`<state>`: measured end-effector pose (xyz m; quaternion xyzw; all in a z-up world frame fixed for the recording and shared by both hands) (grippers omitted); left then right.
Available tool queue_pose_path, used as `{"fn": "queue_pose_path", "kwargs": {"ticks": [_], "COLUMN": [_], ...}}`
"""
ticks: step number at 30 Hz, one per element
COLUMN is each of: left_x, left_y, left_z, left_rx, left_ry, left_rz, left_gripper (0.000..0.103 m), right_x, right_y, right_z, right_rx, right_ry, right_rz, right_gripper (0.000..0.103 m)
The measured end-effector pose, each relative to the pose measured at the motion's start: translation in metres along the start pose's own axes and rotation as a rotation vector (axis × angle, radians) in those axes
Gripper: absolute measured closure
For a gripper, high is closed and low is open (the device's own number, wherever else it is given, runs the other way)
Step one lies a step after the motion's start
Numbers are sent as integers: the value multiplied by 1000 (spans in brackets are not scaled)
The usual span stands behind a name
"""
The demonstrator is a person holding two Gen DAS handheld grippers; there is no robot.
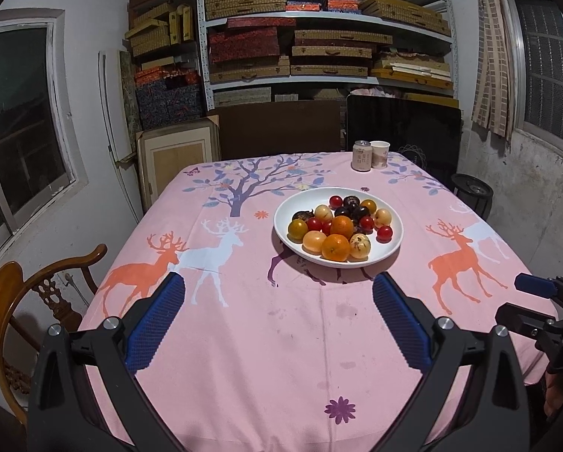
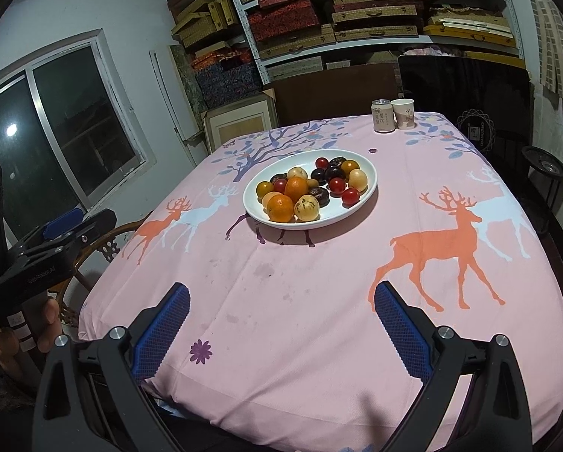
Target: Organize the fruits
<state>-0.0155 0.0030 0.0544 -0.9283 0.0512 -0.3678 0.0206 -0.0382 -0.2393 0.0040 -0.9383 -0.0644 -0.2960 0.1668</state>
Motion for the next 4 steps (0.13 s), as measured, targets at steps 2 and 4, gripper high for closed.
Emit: {"fn": "queue_pose_path", "kwargs": {"ticks": [2,4], "left_x": [1,1], "left_y": [-3,-5], "left_z": [2,3], "left_rx": [5,9], "left_ry": [-6,-5], "left_rz": [-13,-21], "left_gripper": [5,5], "right_x": [0,0], "right_y": [0,0], "right_z": [0,0], "right_rx": [1,1], "right_ry": [-1,0], "right_rz": [0,2], "right_gripper": [4,4]}}
Point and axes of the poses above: each gripper's, at about its wrist camera, not at the fingertips, and z roughly the way its jaws point, y to its right, x to its top, the point moved 5 cm from there along z, roughly the way its jaws point, and after that the axes turned 15 degrees about -y, right-handed, at the moved point
